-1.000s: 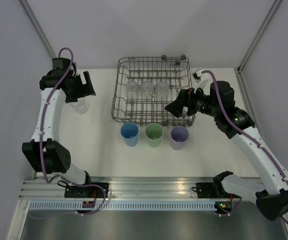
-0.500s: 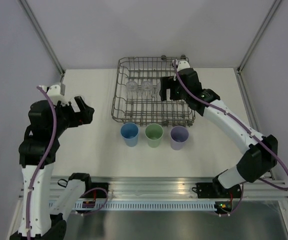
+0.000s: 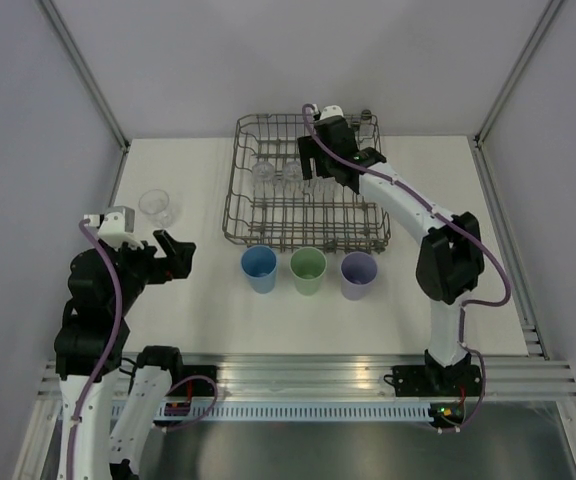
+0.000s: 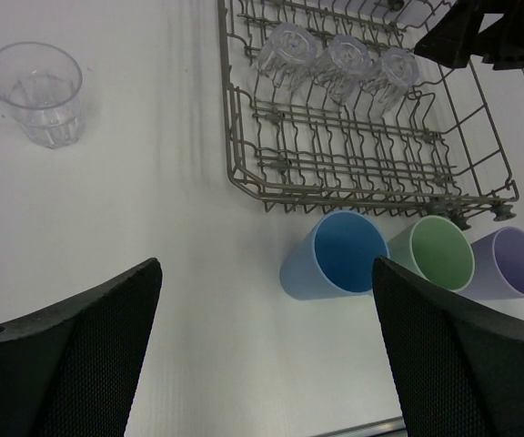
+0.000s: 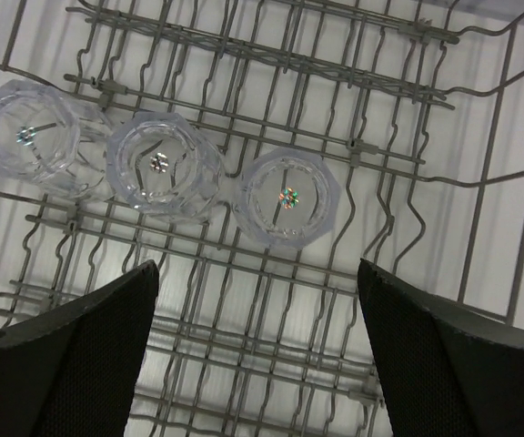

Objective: Unload the cups from the dish rack

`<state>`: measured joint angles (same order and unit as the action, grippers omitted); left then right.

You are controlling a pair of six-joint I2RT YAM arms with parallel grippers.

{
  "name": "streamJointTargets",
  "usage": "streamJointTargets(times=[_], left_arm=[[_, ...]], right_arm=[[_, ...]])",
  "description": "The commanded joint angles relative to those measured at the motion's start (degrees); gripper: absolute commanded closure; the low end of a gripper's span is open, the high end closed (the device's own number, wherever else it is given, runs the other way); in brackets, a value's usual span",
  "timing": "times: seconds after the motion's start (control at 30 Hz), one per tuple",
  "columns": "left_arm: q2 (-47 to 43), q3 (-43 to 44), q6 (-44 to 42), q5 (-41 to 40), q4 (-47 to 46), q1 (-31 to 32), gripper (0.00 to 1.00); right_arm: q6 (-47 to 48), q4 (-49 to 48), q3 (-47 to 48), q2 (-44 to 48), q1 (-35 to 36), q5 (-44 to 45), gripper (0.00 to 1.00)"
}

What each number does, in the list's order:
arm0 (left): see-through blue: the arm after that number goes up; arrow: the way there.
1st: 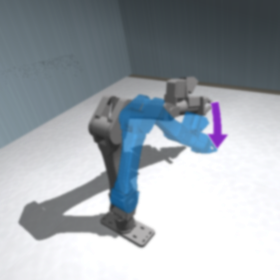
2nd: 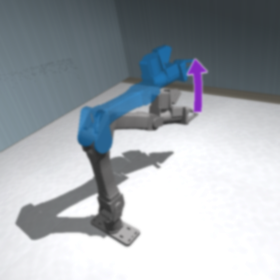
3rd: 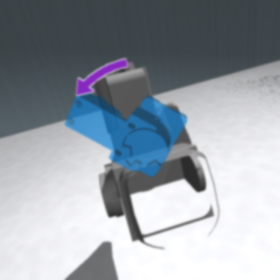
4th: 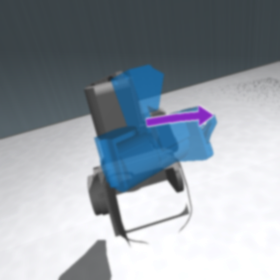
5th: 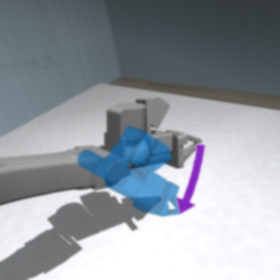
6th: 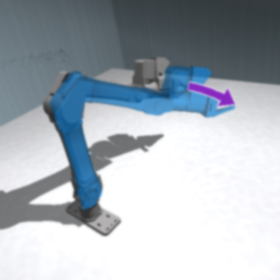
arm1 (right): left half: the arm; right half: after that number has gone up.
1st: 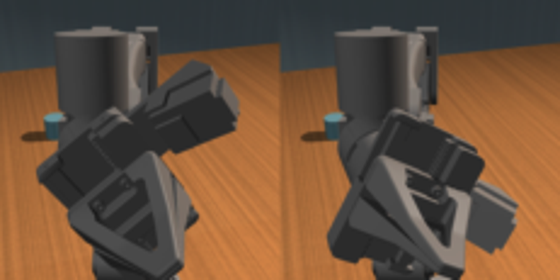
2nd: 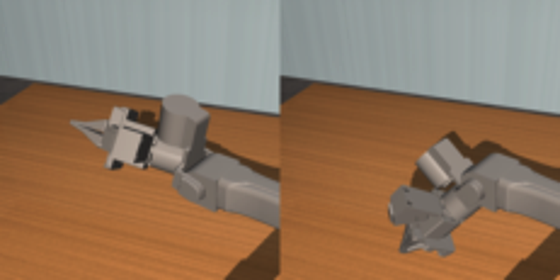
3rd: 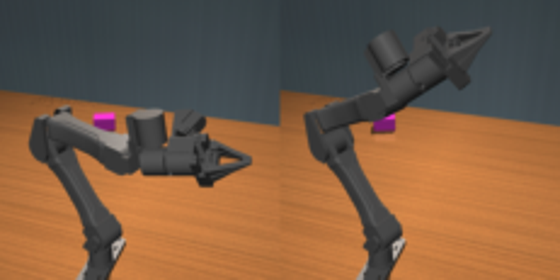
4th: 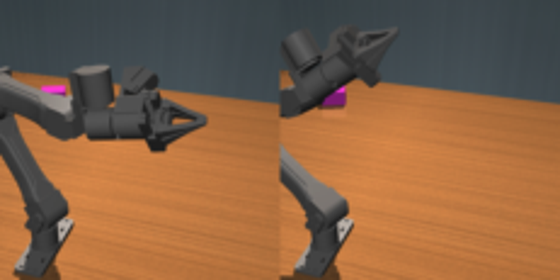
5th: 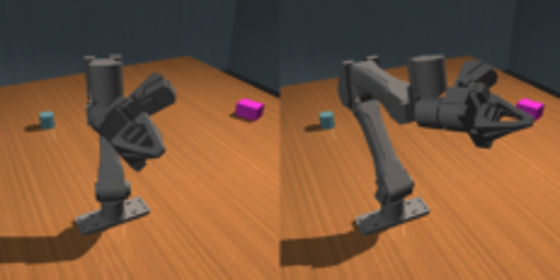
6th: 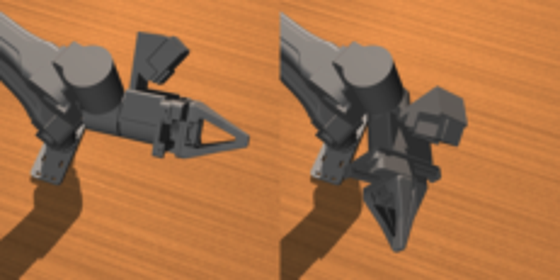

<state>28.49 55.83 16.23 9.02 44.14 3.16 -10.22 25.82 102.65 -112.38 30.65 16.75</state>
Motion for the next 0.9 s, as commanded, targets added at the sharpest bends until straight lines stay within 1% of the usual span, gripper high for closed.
streamJointTargets(times=[0.0, 0.1, 0.3, 0.4, 0.43, 0.63, 0.87], left_arm=[[-0.01, -1.78, 1.96, -0.93, -4.15, 0.18, 0.0], [-0.45, -3.01, 1.61, -0.67, -4.5, 0.27, 0.0], [-1.16, -5.21, 1.61, -0.05, -5.46, 0.62, 0.0], [-1.59, -6.7, 1.7, -0.23, -6.25, 0.71, 0.0], [-1.68, -7.31, 1.61, -0.31, -6.35, 0.88, 0.0], [-1.86, -8.28, 1.35, -0.84, -7.05, 1.94, 0.0], [-0.89, -8.72, 1.44, -0.31, -7.31, 2.03, 0.0]], right_arm=[[1.52, 3.26, 6.67, -4.94, 0.2, 1.08, 0.06], [1.6, 4.58, 10.81, -9.17, 0.28, 4.68, 0.04], [2.4, 7.22, 17.4, -15.67, 0.11, 6.63, 0.03], [0.38, 6.61, 17.41, -16.91, -0.59, 5.4, 0.04], [-0.15, 6.43, 17.32, -17.43, -1.03, 3.74, 0.05], [-0.77, 6.87, 19.24, -19.54, -2.79, -0.05, 0.08], [-0.68, 8.1, 22.15, -22.79, -3.32, 0.82, 0.11]])
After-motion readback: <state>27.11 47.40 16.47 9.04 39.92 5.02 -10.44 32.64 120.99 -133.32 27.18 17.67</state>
